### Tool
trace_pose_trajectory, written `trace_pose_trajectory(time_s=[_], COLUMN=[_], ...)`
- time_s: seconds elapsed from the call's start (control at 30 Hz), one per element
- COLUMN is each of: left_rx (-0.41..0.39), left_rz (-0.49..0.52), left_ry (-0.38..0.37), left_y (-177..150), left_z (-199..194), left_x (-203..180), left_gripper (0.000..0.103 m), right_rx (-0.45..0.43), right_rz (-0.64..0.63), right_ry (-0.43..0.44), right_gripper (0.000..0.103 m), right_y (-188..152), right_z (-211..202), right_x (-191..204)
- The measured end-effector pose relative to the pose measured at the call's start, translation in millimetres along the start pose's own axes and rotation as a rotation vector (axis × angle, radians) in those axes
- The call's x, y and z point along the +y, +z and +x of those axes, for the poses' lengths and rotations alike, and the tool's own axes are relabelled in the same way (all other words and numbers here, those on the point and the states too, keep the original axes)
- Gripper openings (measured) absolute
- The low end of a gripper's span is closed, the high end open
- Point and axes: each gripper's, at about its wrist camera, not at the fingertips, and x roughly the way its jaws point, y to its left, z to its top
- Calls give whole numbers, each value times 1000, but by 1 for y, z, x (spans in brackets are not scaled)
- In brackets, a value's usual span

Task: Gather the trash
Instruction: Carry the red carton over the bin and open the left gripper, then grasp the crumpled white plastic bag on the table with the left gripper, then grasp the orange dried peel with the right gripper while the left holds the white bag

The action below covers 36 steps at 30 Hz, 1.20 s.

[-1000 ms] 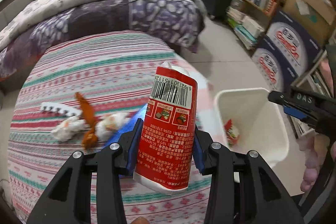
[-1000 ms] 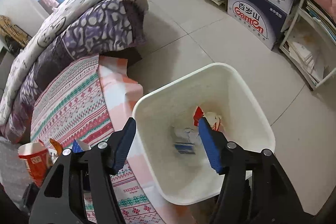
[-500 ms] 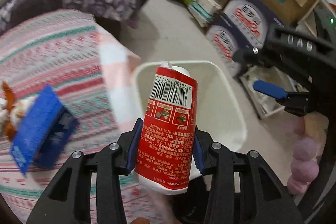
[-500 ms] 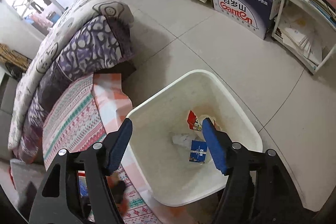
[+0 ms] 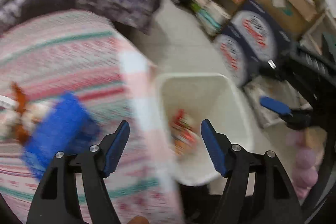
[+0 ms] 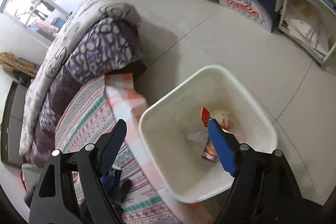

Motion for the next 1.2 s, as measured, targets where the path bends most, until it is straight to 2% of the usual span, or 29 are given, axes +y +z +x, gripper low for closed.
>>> trace_pose_trajectory(time_s=[0.03, 0.13, 0.33, 0.43, 0.63, 0.9, 0.93, 1.0, 1.03, 1.2], left_rx=[-11, 7, 155, 185, 248, 266, 257, 244, 240, 170], left_rz=[-14, -51, -20, -52, -85, -121, -125, -129, -128, -252], left_ry=[51, 136, 383, 440, 457, 461, 448, 407, 416, 367], left_y=[4, 12, 15, 12, -1, -10, -11, -13, -14, -14], left_z=[-7, -18, -26, -26, -15, 11, 11, 7, 4, -37], left_x=[14, 47, 129, 167, 217, 247, 249, 253, 253, 264], left_gripper=[70, 70, 70, 70, 69, 69, 66, 42, 38, 37], right_rx=[11, 39, 86, 104, 144, 200, 201, 205, 206, 215], right_rz=[-18, -70, -160, -201, -258, -334, -340, -357, -364, -439], right_ry=[3, 8, 9, 8, 10, 34, 37, 48, 51, 80], right_gripper=[78, 79, 80, 80, 80, 81, 81, 81, 81, 81], right_y=[-4, -15, -36, -45, -59, -75, -77, -81, -82, -95], right_z=[4, 12, 28, 35, 49, 65, 66, 69, 70, 80], right_x=[7, 25, 56, 69, 91, 120, 123, 130, 133, 156])
